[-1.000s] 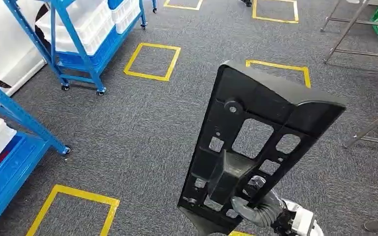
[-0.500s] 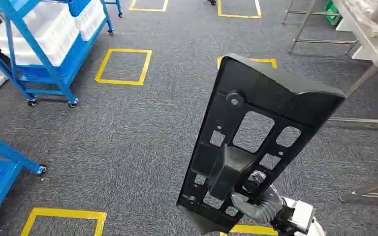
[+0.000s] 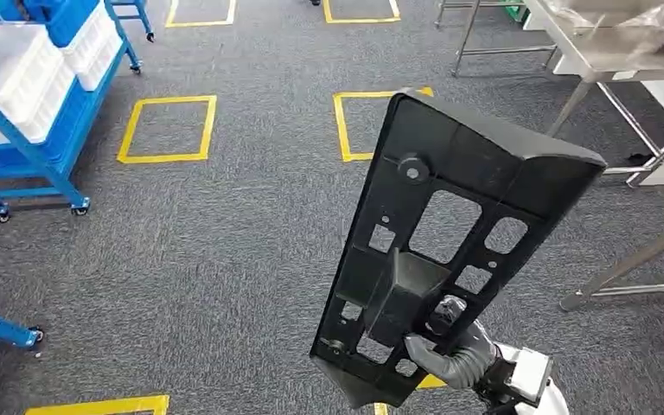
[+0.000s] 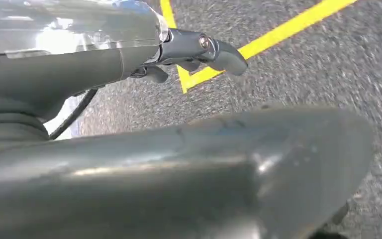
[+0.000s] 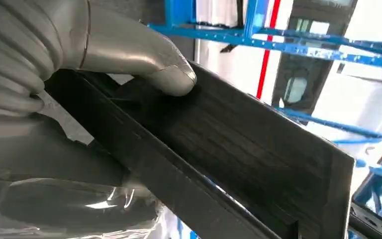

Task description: Take the parts from the cabinet and place them on the table.

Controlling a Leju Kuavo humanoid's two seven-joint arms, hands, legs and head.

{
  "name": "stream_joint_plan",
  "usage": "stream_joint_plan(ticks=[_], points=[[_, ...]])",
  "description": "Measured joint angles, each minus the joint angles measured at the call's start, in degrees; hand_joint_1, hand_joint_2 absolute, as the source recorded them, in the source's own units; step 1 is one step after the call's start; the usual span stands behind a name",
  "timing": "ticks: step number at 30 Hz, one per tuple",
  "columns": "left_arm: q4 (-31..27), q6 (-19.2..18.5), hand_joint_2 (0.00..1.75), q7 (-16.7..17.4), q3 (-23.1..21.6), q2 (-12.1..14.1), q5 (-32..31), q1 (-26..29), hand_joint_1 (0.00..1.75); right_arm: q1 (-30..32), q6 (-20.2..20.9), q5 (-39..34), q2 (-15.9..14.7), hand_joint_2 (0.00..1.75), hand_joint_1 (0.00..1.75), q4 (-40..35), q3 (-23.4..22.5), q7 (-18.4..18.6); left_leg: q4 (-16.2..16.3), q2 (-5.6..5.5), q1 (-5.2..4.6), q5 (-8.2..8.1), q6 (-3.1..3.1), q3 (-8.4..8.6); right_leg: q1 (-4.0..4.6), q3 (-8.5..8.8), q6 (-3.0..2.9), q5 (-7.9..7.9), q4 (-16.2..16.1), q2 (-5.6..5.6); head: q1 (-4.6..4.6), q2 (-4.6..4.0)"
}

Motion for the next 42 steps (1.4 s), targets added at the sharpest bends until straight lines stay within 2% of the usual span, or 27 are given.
stream_joint_plan(ticks=[2, 4, 5, 6, 7, 9, 10, 11, 13, 15, 17, 19, 21, 22, 24, 25, 26, 30, 31, 32, 33, 35, 36, 38, 40, 41, 42], points=[[0.00, -0.45, 0.00, 2.02, -0.11, 0.13, -1.00, -0.07, 0.00, -0.49, -0.18, -0.39, 0.00, 1.75, 1.75, 0.11, -0.04, 1.11, 4.55, -3.64, 0.39, -3.29, -0.44, -1.79, -0.10, 0.04, -0.47, 0.18, -0.15, 0.78, 0.00, 0.00], [0.00, -1.71, 0.00, 4.24, -0.43, 0.13, -2.23, 0.25, 0.00, 0.33, -0.24, -0.89, -0.02, 1.75, 1.75, 0.11, -0.13, 1.24, 14.47, -4.77, 0.45, -8.04, -0.69, -6.28, 0.02, 0.01, -0.67, 0.14, -0.11, 1.76, 0.02, 0.00], [0.02, -2.12, 0.00, 4.96, -0.70, 0.13, -2.75, 0.58, 0.00, 0.81, -0.17, -1.07, -0.02, 1.75, 1.75, 0.13, -0.15, 1.18, 17.97, -4.82, 0.45, -8.98, -0.74, -7.95, 0.08, -0.03, -0.69, 0.13, -0.05, 2.40, 0.02, 0.00], [0.00, -2.40, 0.00, 5.68, -1.05, 0.13, -3.21, 0.91, 0.00, 1.35, 0.06, -1.29, -0.02, 1.75, 1.75, 0.20, -0.15, 0.85, 18.83, -4.82, 0.45, -8.47, -0.70, -8.48, 0.09, 0.01, -0.69, 0.13, 0.01, 3.09, 0.02, 0.00], [0.00, -2.38, 0.00, 6.12, -1.36, 0.13, -3.17, 1.19, 0.00, 1.83, 0.33, -1.49, -0.02, 1.75, 1.75, 0.33, -0.15, 0.39, 17.01, -4.86, 0.45, -6.74, -0.60, -7.78, 0.09, 0.05, -0.67, 0.12, 0.06, 3.82, 0.02, 0.00], [0.00, -2.19, 0.00, 6.45, -1.42, 0.15, -2.90, 1.31, 0.00, 2.30, 0.81, -1.59, -0.02, 1.75, 1.75, 0.81, -0.13, -0.48, 6.75, -5.88, 0.53, -0.84, -0.16, -3.25, 0.06, 0.19, -0.57, 0.05, 0.22, 5.43, 0.02, 0.00], [0.00, -2.19, 0.00, 6.36, -1.42, 0.30, -2.58, 1.38, 0.00, 2.19, 0.98, -1.53, -0.02, 1.75, 1.75, 1.23, -0.15, -0.98, 1.95, -8.68, 0.60, 0.97, 0.10, -1.29, -0.08, 0.06, -0.44, -0.02, 0.31, 5.94, 0.02, 0.00], [0.00, -2.19, 0.00, 6.18, -1.42, 0.44, -2.60, 1.42, 0.00, 1.66, 1.09, -1.46, -0.02, 1.75, 1.75, 1.73, -0.15, -1.42, 0.50, -11.15, 0.92, 0.24, 0.35, -0.82, 0.26, -0.28, -0.06, -0.03, 0.72, 6.61, 0.02, 0.00], [0.00, -2.12, 0.00, 5.79, -1.49, 0.48, -2.75, 1.25, 0.00, 0.33, 1.27, -1.27, 0.00, 1.75, 1.75, 2.77, -0.24, -1.75, 0.42, -10.00, 0.47, 0.24, 0.67, -0.79, -0.51, -0.90, 0.85, 0.29, 0.62, 7.94, 0.02, 0.00], [0.00, -2.06, 0.00, 5.55, -1.49, 0.57, -2.75, 1.07, 0.00, -0.22, 1.27, -1.25, 0.00, 1.75, 1.75, 3.45, -0.50, -1.90, -0.22, -8.84, 0.66, 0.74, 1.52, -0.40, -0.42, -1.07, 1.71, 0.62, 0.27, 9.07, 0.02, 0.00], [-0.02, -1.53, 0.00, 4.96, -1.51, 0.66, -2.69, 0.86, 0.00, -0.78, 1.36, -1.20, 0.00, 1.75, 1.75, 4.04, -0.66, -2.04, -0.99, -7.47, 0.71, 1.23, 2.26, -0.16, -0.27, -2.41, 1.63, -1.67, 3.27, 3.26, 0.02, 0.00], [-0.02, -0.94, 0.00, 3.16, -1.49, 0.72, -2.27, 1.02, 0.00, -1.43, 1.68, -1.36, 0.29, 1.75, 1.75, 4.70, -0.63, -2.23, -0.98, -5.97, 0.44, 1.16, 2.43, -0.23, -0.57, -6.80, 1.99, -6.17, 12.42, 1.87, 0.02, 0.00], [-0.02, 0.30, 0.00, -0.27, -1.49, 0.85, -2.14, 1.04, 0.00, -1.39, 2.21, -1.79, 0.59, 1.75, 1.75, 5.64, -0.63, -2.60, -0.89, -4.59, 0.34, 1.03, 2.47, -0.27, -0.70, -9.57, 2.26, -7.41, 18.10, 1.70, 0.02, 0.00], [-0.02, 0.99, 0.00, -1.87, -1.60, 0.90, -2.89, 0.95, 0.00, -1.39, 2.49, -1.84, 0.63, 1.75, 1.75, 6.12, -0.59, -2.65, -0.87, -3.95, 0.33, 0.93, 2.36, -0.23, -0.73, -8.98, 2.32, -6.10, 16.98, 1.58, 0.02, 0.00], [-0.02, 2.03, 0.00, -3.85, -2.54, 0.94, -3.93, 0.37, 0.00, -1.43, 2.78, -1.84, 0.63, 1.75, 1.75, 6.67, -0.48, -2.63, -0.68, -2.81, 0.34, 0.64, 2.14, -0.09, -0.71, -4.07, 2.13, -1.22, 7.73, 0.63, 0.02, 0.00], [-0.04, 2.16, 0.00, -4.18, -2.95, 0.96, -4.04, 0.06, 0.00, -1.53, 2.84, -1.84, 0.63, 1.75, 1.75, 6.86, -0.46, -2.63, -0.54, -2.46, 0.28, 0.47, 1.91, 0.08, -0.53, -1.26, 1.83, 0.58, 2.80, -1.35, 0.02, 0.00], [-0.04, 2.27, 0.00, -3.86, -3.04, 1.11, -4.37, 0.03, 0.00, -1.64, 2.84, -1.84, 0.63, 1.75, 1.75, 7.08, -0.44, -2.63, -0.45, -2.08, -0.08, 0.21, 1.56, 0.19, 0.13, -0.10, 1.52, -0.46, 0.46, -4.49, 0.02, 0.00], [-0.04, 1.18, 0.00, 1.05, -3.67, 1.73, -5.64, 0.25, 0.00, -0.63, 2.49, -1.94, 0.63, 1.75, 1.75, 7.26, -0.46, -2.60, -0.43, 0.32, -0.15, -0.49, 0.34, 0.89, 0.38, -0.40, 0.44, -0.08, 0.30, -1.26, 0.00, 0.00], [-0.04, 0.76, 0.00, 1.97, -3.98, 1.97, -5.79, 0.53, 0.00, -0.21, 2.40, -2.01, 0.63, 1.75, 1.75, 7.23, -0.50, -2.65, 0.22, -0.98, 0.16, -1.19, -0.21, 0.77, -0.04, -0.10, 0.12, 0.12, -0.02, -0.78, 0.02, 0.00], [-0.04, 0.63, 0.00, 2.32, -4.15, 2.16, -5.97, 0.77, 0.00, -0.15, 2.36, -2.10, 0.63, 1.75, 1.75, 7.23, -0.48, -2.71, 2.23, -3.31, 0.26, -2.60, -0.36, 0.00, -0.07, -0.09, -0.18, 0.12, -0.02, -0.16, 0.02, 0.00], [-0.04, 0.50, 0.00, 2.58, -4.24, 2.27, -6.07, 0.95, 0.00, -0.12, 2.34, -2.10, 0.63, 1.75, 1.75, 7.23, -0.46, -2.71, 6.44, -4.43, 0.31, -5.04, -0.42, -1.97, -0.06, -0.13, -0.48, 0.12, -0.01, 0.31, 0.02, 0.00], [-0.04, 0.46, 0.00, 2.93, -4.31, 2.32, -6.12, 1.35, 0.00, 0.13, 2.27, -2.12, 0.61, 1.75, 1.75, 7.23, -0.46, -2.71, 16.58, -4.90, 0.32, -9.26, -0.64, -6.96, 0.06, -0.18, -0.63, 0.08, 0.03, 1.63, 0.02, 0.00], [-0.04, 0.44, 0.00, 3.01, -4.33, 2.32, -6.14, 1.51, 0.00, 0.34, 2.23, -2.12, 0.61, 1.75, 1.75, 7.26, -0.46, -2.71, 19.18, -4.90, 0.32, -9.45, -0.68, -8.43, 0.08, -0.14, -0.63, 0.08, 0.06, 2.36, 0.02, 0.00], [-0.04, 0.44, 0.00, 3.12, -4.35, 2.45, -6.14, 1.61, 0.00, 0.61, 2.23, -2.12, 0.61, 1.75, 1.75, 7.26, -0.46, -2.69, 15.66, -4.98, 0.32, -5.89, -0.48, -7.35, 0.06, 0.06, -0.60, 0.06, 0.12, 3.82, 0.02, -0.02], [-0.04, 0.44, 0.00, 3.14, -4.35, 2.65, -6.14, 1.56, 0.00, 0.65, 2.23, -2.12, 0.61, 1.75, 1.75, 7.23, -0.44, -2.69, 4.91, -6.56, 0.45, 0.07, -0.07, -2.79, -0.01, 0.37, -0.32, -0.13, 0.24, 5.34, 0.02, 0.00], [-0.04, 0.11, 0.00, 3.81, -4.35, 2.80, -6.29, 1.69, 0.00, 0.67, 2.21, -2.12, 0.61, 1.75, 1.75, 7.23, -0.44, -2.71, 1.52, -9.53, 0.58, 0.63, 0.24, -1.50, 0.04, 0.25, -0.13, -0.23, 0.36, 5.83, 0.02, 0.00], [-0.04, -1.25, 0.00, 5.78, -4.42, 2.82, -7.11, 1.66, 0.00, 0.86, 1.90, -2.01, 0.61, 1.75, 1.75, 7.17, -0.44, -2.71, 0.53, -9.49, 0.74, 0.40, 0.38, -1.02, 0.19, -0.01, 0.19, -0.28, 0.67, 6.60, 0.02, 0.00]])
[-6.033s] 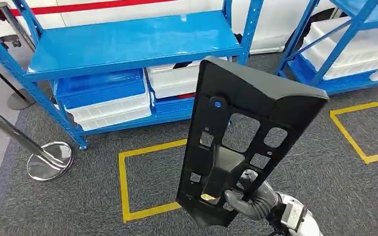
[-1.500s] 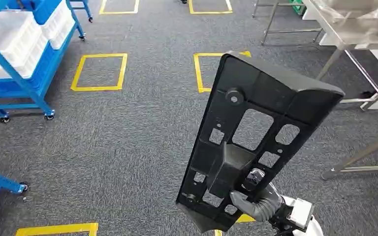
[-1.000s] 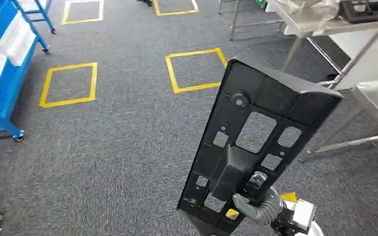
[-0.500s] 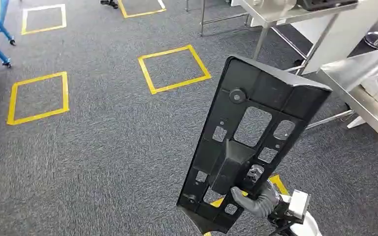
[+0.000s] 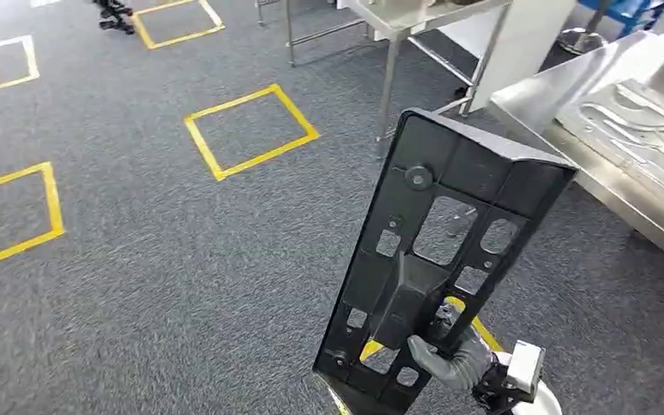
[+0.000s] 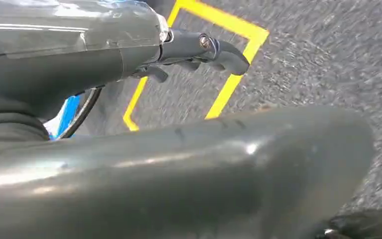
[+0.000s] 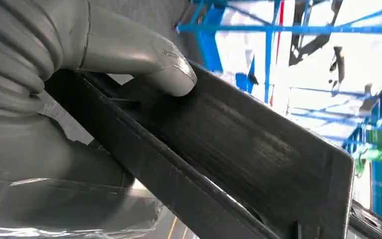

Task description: Take the parts from the cabinet and place them on the table.

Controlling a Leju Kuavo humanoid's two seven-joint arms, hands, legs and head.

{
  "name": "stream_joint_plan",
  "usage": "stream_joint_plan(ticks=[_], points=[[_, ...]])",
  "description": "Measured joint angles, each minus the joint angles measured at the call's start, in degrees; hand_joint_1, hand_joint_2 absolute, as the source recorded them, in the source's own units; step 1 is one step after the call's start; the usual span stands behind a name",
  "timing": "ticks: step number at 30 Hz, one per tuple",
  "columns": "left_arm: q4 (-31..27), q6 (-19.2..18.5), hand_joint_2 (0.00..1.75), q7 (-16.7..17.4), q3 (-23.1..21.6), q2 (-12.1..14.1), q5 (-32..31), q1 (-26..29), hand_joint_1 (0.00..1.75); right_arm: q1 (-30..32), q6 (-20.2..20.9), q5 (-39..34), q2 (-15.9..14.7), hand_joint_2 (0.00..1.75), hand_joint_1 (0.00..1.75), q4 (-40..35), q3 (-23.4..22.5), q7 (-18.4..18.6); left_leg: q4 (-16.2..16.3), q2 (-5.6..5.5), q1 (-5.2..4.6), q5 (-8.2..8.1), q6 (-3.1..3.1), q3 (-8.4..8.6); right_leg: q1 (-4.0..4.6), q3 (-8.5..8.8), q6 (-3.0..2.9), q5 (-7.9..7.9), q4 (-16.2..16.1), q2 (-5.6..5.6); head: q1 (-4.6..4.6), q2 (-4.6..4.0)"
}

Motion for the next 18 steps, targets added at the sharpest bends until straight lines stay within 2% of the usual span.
stream_joint_plan(ticks=[1, 3, 4, 5, 6, 7, 8, 9, 10, 11, 12, 13, 14, 15, 16, 18], points=[[0.00, -1.67, 0.00, 2.88, -0.24, 0.13, -0.80, -0.10, 0.00, 0.54, -0.22, 0.11, 0.00, 1.75, 1.75, -0.41, -0.07, -0.07, 0.18, 0.29, -0.18, -0.04, 0.15, -0.01, -0.22, -0.15, 0.38, 0.12, -0.11, 0.25, 0.00, 0.00], [0.00, -4.03, 0.00, 7.24, -0.74, 0.37, -1.57, -0.19, 0.00, 2.16, -0.35, 0.46, 0.00, 1.75, 1.75, -1.55, -0.13, -0.17, 0.12, 1.16, -0.33, 0.07, 0.86, 0.11, -0.36, -0.22, 1.19, 0.31, -0.40, 1.30, 0.00, 0.00], [0.00, -4.76, 0.00, 8.02, -1.03, 0.37, -1.75, 0.07, 0.00, 2.70, -0.33, 0.48, 0.00, 1.75, 1.75, -2.01, -0.24, -0.17, -0.61, 1.93, 0.14, 0.48, 1.43, 0.33, -0.19, -0.30, 1.43, 0.12, -0.23, 1.36, 0.00, 0.00], [0.00, -4.93, 0.00, 7.84, -1.29, 0.66, -2.07, 0.33, 0.00, 3.23, -0.30, 0.39, 0.11, 1.75, 1.75, -2.41, -0.39, -0.17, -0.93, 2.66, 0.06, 0.63, 1.87, 0.48, -0.06, -0.87, 1.44, -1.12, 1.21, -1.66, 0.00, 0.00], [-0.02, -4.59, 0.00, 6.56, -1.33, 0.76, -2.05, 0.46, 0.00, 3.21, -0.13, 0.39, 0.13, 1.75, 1.75, -2.60, -0.68, -0.06, -1.01, 3.27, 0.00, 0.65, 2.18, 0.45, -0.13, -2.48, 1.55, -3.22, 4.46, -3.33, 0.00, 0.00], [-0.02, -3.77, 0.00, 4.40, -1.33, 0.81, -2.01, 0.66, 0.00, 3.20, 0.13, 0.39, 0.22, 1.75, 1.75, -2.62, -0.94, 0.02, -0.99, 3.93, -0.16, 0.63, 2.20, 0.39, -0.30, -4.71, 1.73, -5.55, 9.21, -4.24, 0.00, -0.02], [-0.02, -2.82, 0.00, 1.73, -1.35, 0.83, -1.90, 0.73, 0.00, 3.43, 0.35, 0.54, 0.35, 1.75, 1.75, -2.62, -1.24, 0.02, -0.98, 4.58, -0.31, 0.54, 2.30, 0.38, -0.43, -6.95, 1.89, -7.46, 13.93, -4.64, 0.00, 0.00], [-0.02, -2.16, 0.00, -0.30, -1.38, 0.83, -1.96, 0.71, 0.00, 3.70, 0.50, 0.85, 0.48, 1.75, 1.75, -2.62, -1.44, -0.15, -0.95, 5.18, -0.37, 0.49, 2.32, 0.36, -0.53, -8.43, 2.03, -8.24, 17.04, -4.81, 0.00, 0.00], [-0.02, -1.46, 0.00, -2.14, -1.51, 0.83, -2.18, 0.68, 0.00, 3.91, 0.50, 1.38, 0.48, 1.75, 1.75, -2.62, -1.51, -0.53, -0.91, 5.80, -0.40, 0.41, 2.27, 0.40, -0.63, -8.66, 2.14, -7.71, 17.50, -4.89, 0.00, 0.00], [-0.02, -0.63, 0.00, -4.15, -1.88, 0.81, -2.69, 0.58, 0.00, 3.95, 0.48, 1.88, 0.48, 1.75, 1.75, -2.69, -1.51, -0.85, -0.84, 6.46, -0.41, 0.31, 2.19, 0.45, -0.70, -7.38, 2.18, -5.81, 14.94, -5.03, 0.00, 0.00], [-0.02, 0.10, 0.00, -5.85, -2.41, 0.70, -3.08, 0.37, 0.00, 3.95, 0.33, 2.27, 0.48, 1.75, 1.75, -2.97, -1.51, -0.92, -0.72, 7.10, -0.41, 0.16, 2.11, 0.50, -0.72, -4.88, 2.10, -3.29, 10.16, -5.51, 0.00, 0.00], [-0.02, 0.50, 0.00, -7.17, -2.88, 0.50, -3.32, 0.05, 0.00, 3.93, 0.07, 2.58, 0.50, 1.75, 1.75, -3.41, -1.51, -0.85, -0.60, 7.64, -0.42, 0.00, 1.96, 0.60, -0.68, -1.69, 1.88, -0.83, 4.29, -6.57, 0.00, 0.00], [-0.02, 0.77, 0.00, -7.77, -3.08, 0.37, -3.45, -0.37, 0.00, 3.88, -0.17, 2.62, 0.48, 1.75, 1.75, -3.83, -1.51, -0.70, -0.52, 8.00, -0.56, -0.12, 1.78, 0.76, -0.43, 0.63, 1.62, -0.28, -0.12, -9.25, 0.00, 0.00], [-0.02, 0.79, 0.00, -7.94, -3.30, 0.09, -3.52, -0.78, 0.00, 3.78, -0.37, 2.71, 0.50, 1.75, 1.75, -4.15, -1.49, -0.41, -0.41, 8.40, -0.90, -0.33, 1.43, 0.78, 0.15, 0.60, 1.33, -0.47, -0.38, -9.37, 0.00, 0.00], [-0.02, 0.81, 0.00, -7.94, -3.54, 0.05, -3.52, -1.22, 0.00, 3.86, -0.54, 2.77, 0.55, 1.75, 1.75, -4.76, -1.49, -0.22, -0.40, 8.62, -0.83, -0.31, 1.10, 0.77, 0.17, 0.47, 1.04, -0.33, -0.39, -8.69, 0.00, 0.00], [-0.02, 0.79, 0.00, -7.88, -4.07, -0.35, -3.38, -2.19, 0.00, 3.99, -0.70, 2.97, 0.55, 1.75, 1.75, -5.68, -1.51, 0.59, -0.65, 9.82, -0.68, -0.33, 0.55, 1.10, 0.38, 0.20, 0.67, -0.22, -0.42, -7.43, 0.00, 0.00]])
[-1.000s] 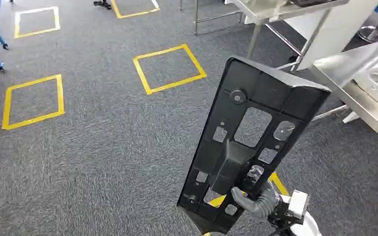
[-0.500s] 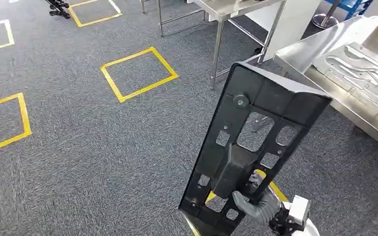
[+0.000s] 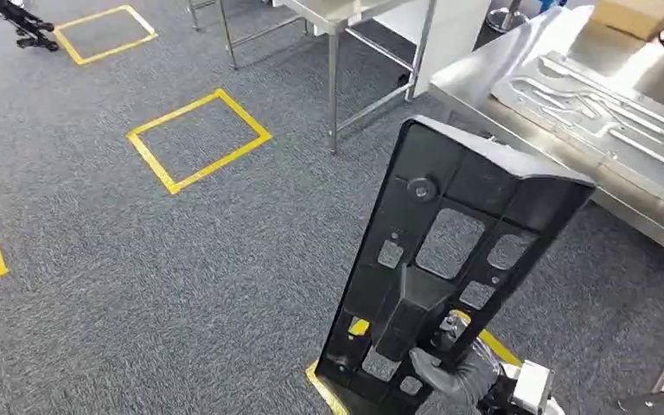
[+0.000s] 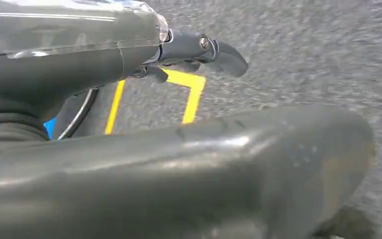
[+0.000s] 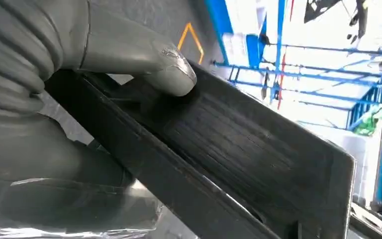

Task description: Take the parts from the cabinet and place them on the table.

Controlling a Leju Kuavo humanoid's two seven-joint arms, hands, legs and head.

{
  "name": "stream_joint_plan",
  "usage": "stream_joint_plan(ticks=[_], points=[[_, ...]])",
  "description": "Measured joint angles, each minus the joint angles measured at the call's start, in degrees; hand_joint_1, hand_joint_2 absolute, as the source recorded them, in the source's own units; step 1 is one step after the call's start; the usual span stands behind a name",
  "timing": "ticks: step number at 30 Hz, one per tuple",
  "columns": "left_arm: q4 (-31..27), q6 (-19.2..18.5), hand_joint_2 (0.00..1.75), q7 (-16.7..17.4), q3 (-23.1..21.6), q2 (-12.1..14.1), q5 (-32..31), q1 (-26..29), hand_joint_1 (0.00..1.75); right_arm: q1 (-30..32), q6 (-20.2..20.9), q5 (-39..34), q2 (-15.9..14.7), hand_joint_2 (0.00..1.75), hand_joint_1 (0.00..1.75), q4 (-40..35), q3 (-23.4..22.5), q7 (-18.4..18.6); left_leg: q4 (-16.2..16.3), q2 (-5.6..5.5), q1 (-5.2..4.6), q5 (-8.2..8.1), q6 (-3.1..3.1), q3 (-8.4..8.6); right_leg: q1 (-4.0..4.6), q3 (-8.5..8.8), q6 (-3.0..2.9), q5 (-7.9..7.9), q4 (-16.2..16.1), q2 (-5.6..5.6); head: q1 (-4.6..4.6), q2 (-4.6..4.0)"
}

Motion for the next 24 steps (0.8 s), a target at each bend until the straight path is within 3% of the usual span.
stream_joint_plan(ticks=[1, 2, 3, 4, 6, 7, 8, 10, 11, 12, 14, 15, 16, 17, 18, 19, 21, 22, 23, 24], points=[[0.00, 0.02, 0.00, 0.11, -0.09, -0.13, 0.20, -0.43, 0.00, 0.01, 0.00, 0.07, 0.00, 1.75, 1.75, -0.48, 0.00, 0.24, 0.18, 0.11, -0.13, -0.32, -0.51, 0.16, -0.52, 0.34, -0.50, 0.37, -0.65, 0.71, -0.02, 0.00], [0.00, 0.02, 0.00, 0.17, -0.09, -0.20, 0.42, -0.67, 0.00, 0.06, 0.02, 0.11, 0.00, 1.75, 1.75, -0.87, 0.00, 0.35, 1.24, -2.16, 0.20, -1.16, -0.95, -0.08, -0.66, 0.47, -0.63, 0.58, -0.82, 1.03, 0.00, 0.00], [0.00, 0.00, 0.00, 0.15, -0.06, -0.28, 0.83, -0.60, 0.00, -0.22, 0.04, 0.13, 0.00, 1.75, 1.75, -1.14, 0.00, 0.79, 3.99, -3.94, 0.31, -3.06, -1.16, -1.25, -0.75, 0.41, -0.97, 0.63, -0.80, 1.52, -0.02, 0.00], [0.00, -0.02, 0.00, 0.04, -0.06, -0.44, 1.29, -0.46, 0.00, -0.39, 0.04, 0.13, 0.00, 1.75, 1.75, -1.16, -0.02, 1.18, 8.67, -4.79, 0.43, -5.60, -1.31, -3.31, -0.74, 0.40, -1.12, 0.70, -0.78, 2.09, 0.00, 0.00], [0.00, 0.15, 0.00, -0.66, 0.02, -0.79, 1.92, 0.19, 0.00, -0.28, 0.00, 0.22, -0.02, 1.75, 1.75, -1.07, -0.22, 1.79, 17.83, -5.22, 0.48, -8.97, -1.61, -7.67, -0.63, 0.29, -1.15, 0.70, -0.63, 3.56, -0.02, 0.00], [0.00, 0.13, 0.00, -0.61, 0.04, -0.98, 2.03, 0.73, 0.00, -0.17, -0.31, 0.53, -0.02, 1.75, 1.75, -1.05, -0.28, 1.79, 19.07, -5.22, 0.53, -8.56, -1.63, -8.45, -0.63, 0.27, -1.18, 0.68, -0.52, 4.38, -0.02, 0.00], [0.00, -0.11, 0.00, 0.09, 0.07, -1.20, 2.27, 1.22, 0.00, -0.06, -0.81, 1.16, -0.02, 1.75, 1.75, -1.05, -0.35, 1.55, 17.27, -5.24, 0.57, -6.77, -1.60, -7.83, -0.64, 0.29, -1.13, 0.62, -0.37, 5.20, 0.00, 0.00], [0.02, -0.92, 0.00, 2.06, 0.09, -1.46, 2.51, 1.63, 0.00, 0.26, -1.77, 2.17, -0.02, 1.75, 1.75, -1.11, -0.35, 1.24, 8.14, -5.92, 0.77, -1.46, -1.39, -3.97, -0.69, 0.37, -0.85, 0.44, -0.08, 6.73, -0.02, 0.00], [0.02, -1.80, 0.00, 3.81, 0.18, -1.55, 2.67, 1.71, 0.00, 0.59, -2.67, 2.60, -0.02, 1.75, 1.75, -1.44, -0.46, 1.33, 3.22, -7.78, 0.93, 0.67, -1.22, -1.89, -0.72, 0.31, -0.63, 0.30, 0.12, 7.27, 0.00, 0.00], [0.04, -2.84, 0.00, 5.87, 0.41, -1.61, 2.82, 1.91, 0.00, 1.17, -3.56, 2.90, -0.02, 1.75, 1.75, -2.07, -0.74, 1.55, 1.64, -11.03, 1.12, -0.39, -0.92, -1.16, -0.51, -0.06, -0.26, 0.14, 0.40, 7.69, 0.00, 0.00], [0.04, -4.57, 0.00, 9.71, 0.74, -1.86, 2.84, 2.12, 0.00, 2.47, -5.89, 5.20, 0.00, 1.75, 1.75, -3.84, -1.50, 2.62, 1.55, -9.80, 0.90, -0.16, -0.28, -1.23, -0.75, -0.61, 0.45, 0.33, 0.44, 8.69, 0.00, 0.00], [0.04, -5.45, 0.00, 11.09, 0.90, -1.88, 2.45, 2.27, 0.00, 3.38, -8.40, 8.47, 0.18, 1.75, 1.75, -4.57, -1.82, 3.32, 1.55, -9.31, 0.65, -0.13, 0.12, -1.14, -1.05, -0.61, 0.87, 0.49, 0.26, 9.24, 0.00, 0.00], [0.04, -6.33, 0.00, 12.67, 0.98, -1.96, 2.19, 2.53, 0.00, 4.57, -13.56, 15.14, 0.26, 1.75, 1.75, -5.80, -2.33, 4.47, 1.00, -8.76, 0.81, 0.14, 0.64, -0.94, -0.93, -0.64, 1.35, 0.53, 0.11, 9.76, 0.00, 0.00], [0.04, -6.97, 0.00, 13.44, 1.01, -2.08, 1.79, 2.77, 0.00, 5.92, -18.55, 22.87, 0.61, 1.75, 1.75, -6.91, -3.22, 5.58, 0.42, -7.72, 1.01, 0.52, 1.18, -0.70, -1.14, -0.63, 1.34, -0.01, 0.78, 8.51, -0.02, 0.00], [0.04, -7.30, 0.00, 13.81, 1.03, -2.18, 1.70, 2.84, 0.00, 6.74, -22.04, 28.55, 0.92, 1.75, 1.75, -7.88, -4.25, 6.18, 0.13, -7.33, 0.98, 0.60, 1.57, -0.67, -0.76, -1.77, 1.38, -1.73, 2.92, 5.42, 0.02, 0.00], [0.04, -7.30, 0.00, 13.86, 1.09, -2.32, 1.73, 3.01, 0.00, 6.94, -23.66, 31.66, 0.94, 1.75, 1.75, -8.46, -5.05, 6.58, 0.13, -6.55, 0.86, 0.59, 1.74, -0.73, -0.77, -3.69, 1.53, -4.00, 6.75, 3.93, 0.00, 0.00], [0.04, -7.21, 0.00, 13.29, 1.42, -2.71, 1.97, 3.32, 0.00, 7.49, -24.70, 32.57, 0.94, 1.75, 1.75, -9.49, -6.21, 7.21, 0.15, -4.83, 0.60, 0.45, 1.91, -0.76, -0.95, -8.06, 1.81, -7.72, 15.67, 2.84, 0.00, 0.00], [0.04, -6.91, 0.00, 12.55, 1.47, -2.82, 2.23, 3.35, 0.00, 7.95, -24.83, 32.61, 0.96, 1.75, 1.75, -9.88, -6.92, 7.38, 0.16, -4.01, 0.53, 0.37, 1.92, -0.76, -1.06, -9.22, 1.94, -7.94, 17.95, 2.69, 0.00, 0.00], [0.04, -6.73, 0.00, 12.15, 1.51, -3.08, 2.40, 3.34, 0.00, 8.10, -24.85, 32.67, 1.11, 1.75, 1.75, -9.99, -7.60, 7.62, 0.16, -3.23, 0.50, 0.29, 1.87, -0.72, -1.14, -8.83, 2.01, -6.73, 17.08, 2.54, 0.00, 0.00], [0.04, -6.56, 0.00, 11.83, 1.51, -3.30, 2.49, 3.21, 0.00, 8.05, -24.85, 32.81, 1.24, 1.75, 1.75, -10.07, -8.26, 7.76, 0.17, -2.51, 0.48, 0.21, 1.78, -0.64, -1.15, -7.04, 1.98, -4.51, 13.56, 2.29, 0.00, 0.00]])
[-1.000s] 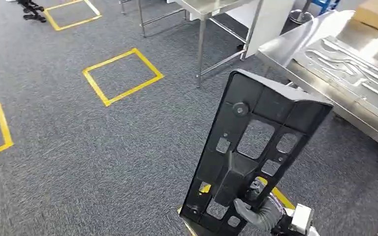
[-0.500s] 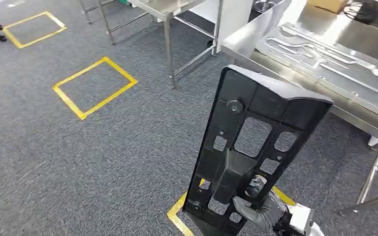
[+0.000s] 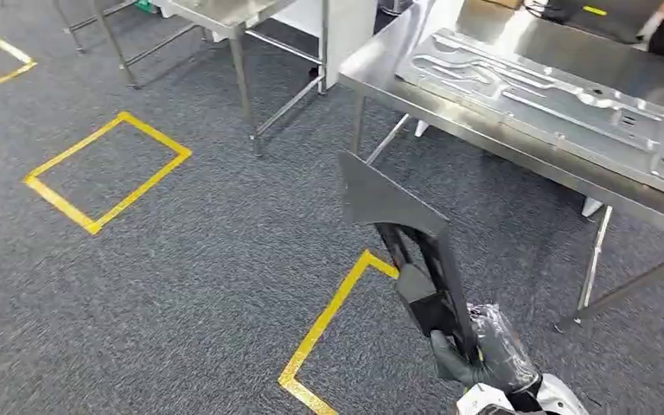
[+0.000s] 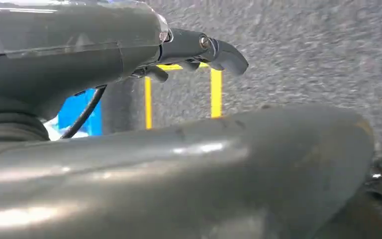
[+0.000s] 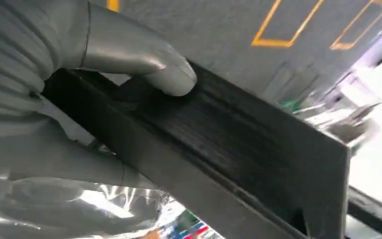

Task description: Take the parts from the cabinet and place them on the table.

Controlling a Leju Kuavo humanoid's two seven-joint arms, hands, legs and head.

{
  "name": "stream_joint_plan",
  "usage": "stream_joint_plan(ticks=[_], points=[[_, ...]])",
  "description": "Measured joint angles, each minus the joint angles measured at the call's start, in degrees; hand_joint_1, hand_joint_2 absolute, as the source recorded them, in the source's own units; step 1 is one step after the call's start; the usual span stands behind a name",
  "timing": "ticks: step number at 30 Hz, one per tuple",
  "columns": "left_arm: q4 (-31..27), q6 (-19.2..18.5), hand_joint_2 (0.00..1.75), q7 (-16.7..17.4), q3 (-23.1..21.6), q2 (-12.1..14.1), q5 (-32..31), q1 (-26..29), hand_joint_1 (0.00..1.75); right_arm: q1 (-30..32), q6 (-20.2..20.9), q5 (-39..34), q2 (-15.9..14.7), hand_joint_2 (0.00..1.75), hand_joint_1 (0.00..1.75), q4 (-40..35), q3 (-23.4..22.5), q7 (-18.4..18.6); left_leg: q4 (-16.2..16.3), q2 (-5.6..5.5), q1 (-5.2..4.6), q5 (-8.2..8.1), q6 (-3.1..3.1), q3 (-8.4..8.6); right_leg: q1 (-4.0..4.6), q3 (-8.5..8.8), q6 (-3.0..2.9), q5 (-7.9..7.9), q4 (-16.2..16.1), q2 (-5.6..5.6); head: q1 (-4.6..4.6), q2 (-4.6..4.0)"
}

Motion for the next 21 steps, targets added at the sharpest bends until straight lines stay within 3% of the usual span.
stream_joint_plan(ticks=[1, 2, 3, 7, 8, 9, 10, 11, 12, 13, 14, 15, 17, 18, 19, 21], points=[[0.00, 0.28, 0.00, -0.46, 0.00, -0.28, 0.07, -0.15, 0.00, -0.01, -0.02, 0.07, 0.13, 1.75, 1.75, -0.26, -0.63, 0.11, 0.00, 0.66, 0.00, -0.11, -0.16, 0.17, 0.03, 2.95, -0.15, 2.58, -5.46, -0.61, 0.00, 0.00], [0.00, 0.57, 0.00, -1.03, 0.02, -0.46, 0.18, -0.35, 0.00, -0.08, -0.07, 0.09, 0.20, 1.75, 1.75, -0.53, -1.08, 0.11, 0.00, 1.15, -0.04, -0.24, -0.35, 0.42, 0.16, 6.22, -0.44, 4.63, -11.10, -2.48, 0.00, 0.00], [0.00, 0.90, 0.00, -2.11, 0.02, -0.67, 0.46, -0.38, 0.00, -0.40, -0.04, 0.13, 0.26, 1.75, 1.75, -0.72, -1.42, 0.09, 0.03, 1.65, -0.31, -0.41, -0.60, 0.64, 0.59, 7.48, -0.76, 4.34, -13.94, -4.65, 0.00, 0.00], [0.00, 3.17, 0.00, -8.27, 0.07, -1.55, 1.29, -1.02, 0.00, -1.00, 0.20, 0.00, 0.64, 1.75, 1.75, -1.12, -2.13, -0.09, -0.14, 3.69, -0.39, -0.73, -1.81, 1.24, 0.95, 7.08, -1.67, 4.84, -14.01, -1.99, 0.00, 0.00], [0.00, 3.63, 0.00, -9.69, 0.09, -1.75, 1.29, -1.31, 0.00, -1.02, 0.24, -0.02, 0.63, 1.75, 1.75, -1.27, -2.19, -0.11, 0.27, 2.97, -0.27, -1.23, -2.32, 1.14, 0.07, 7.65, -2.12, 5.33, -14.57, -1.39, 0.00, 0.00], [0.00, 3.76, 0.00, -10.34, 0.09, -1.90, 1.29, -1.47, 0.00, -1.30, 0.26, -0.17, 0.63, 1.75, 1.75, -1.36, -2.21, -0.17, 1.97, 0.40, -0.15, -2.54, -2.64, 0.64, 0.20, 7.59, -2.33, 5.38, -14.66, -0.94, 0.00, 0.00], [0.00, 3.87, 0.00, -10.65, 0.09, -2.16, 1.29, -1.56, 0.00, -1.75, 0.37, -0.22, 0.63, 1.75, 1.75, -1.33, -2.19, -0.20, 5.32, -1.21, -0.02, -4.64, -2.73, -0.80, 0.23, 7.48, -2.65, 5.48, -14.60, -0.52, -0.02, 0.00], [0.00, 3.89, 0.00, -10.67, 0.09, -2.29, 1.27, -1.59, 0.00, -1.96, 0.42, -0.28, 0.64, 1.75, 1.75, -1.33, -2.19, -0.22, 10.47, -2.24, 0.05, -7.22, -2.87, -3.18, 0.29, 7.43, -2.72, 5.50, -14.58, 0.24, -0.02, 0.00], [0.00, 3.89, 0.00, -10.67, 0.09, -2.38, 1.27, -1.53, 0.00, -2.02, 0.46, -0.33, 0.63, 1.75, 1.75, -1.33, -2.19, -0.26, 15.01, -2.59, 0.07, -8.93, -3.00, -5.32, 0.36, 7.38, -2.78, 5.49, -14.55, 0.98, 0.00, 0.00], [0.00, 3.89, 0.00, -10.67, 0.09, -2.49, 1.27, -1.45, 0.00, -1.98, 0.59, -0.35, 0.63, 1.75, 1.75, -1.33, -2.19, -0.28, 17.72, -2.64, 0.09, -9.45, -3.14, -6.68, 0.40, 7.38, -2.82, 5.46, -14.48, 1.62, 0.00, 0.00], [0.00, 3.91, 0.00, -10.67, 0.11, -2.51, 1.27, -1.39, 0.00, -2.00, 0.70, -0.35, 0.63, 1.75, 1.75, -1.29, -2.19, -0.28, 17.97, -2.64, 0.10, -8.66, -3.15, -6.98, 0.43, 7.35, -2.82, 5.45, -14.37, 2.44, 0.00, 0.00], [0.00, 3.91, 0.00, -10.67, 0.13, -2.51, 1.29, -1.43, 0.00, -2.04, 0.74, -0.37, 0.63, 1.75, 1.75, -1.27, -2.19, -0.28, 15.71, -2.69, 0.10, -6.75, -3.01, -6.17, 0.43, 7.35, -2.77, 5.42, -14.18, 3.18, 0.00, 0.00], [0.00, 3.91, 0.00, -10.67, 0.13, -2.51, 1.27, -1.71, 0.00, -2.05, 0.81, -0.41, 0.63, 1.75, 1.75, -1.27, -2.19, -0.35, 5.32, -3.74, 0.11, -0.82, -2.49, -1.62, 0.42, 7.39, -2.46, 5.14, -13.72, 4.72, 0.00, 0.00], [0.00, 3.91, 0.00, -10.67, 0.13, -2.51, 1.27, -1.78, 0.00, -2.04, 0.81, -0.46, 0.63, 1.75, 1.75, -1.27, -2.19, -0.41, 1.89, -6.06, 0.13, -0.40, -2.03, -0.18, 0.30, 7.29, -2.29, 5.04, -13.56, 5.20, 0.00, 0.00], [0.00, 3.91, 0.00, -10.65, 0.15, -2.56, 1.27, -1.80, 0.00, -2.20, 0.81, -0.52, 0.63, 1.75, 1.75, -1.27, -2.19, -0.50, 0.86, -7.48, 0.30, -0.83, -1.93, 0.06, 0.66, 6.84, -1.95, 4.94, -13.18, 5.68, 0.00, 0.00], [0.00, 3.78, 0.00, -9.75, 0.17, -2.67, 1.23, -1.86, 0.00, -2.04, 0.87, -1.47, 0.70, 1.75, 1.75, -1.22, -2.19, -1.09, 1.20, -6.40, -0.07, -0.71, -1.49, 0.04, 0.11, 6.34, -1.13, 5.27, -13.30, 6.72, -0.02, 0.00]])
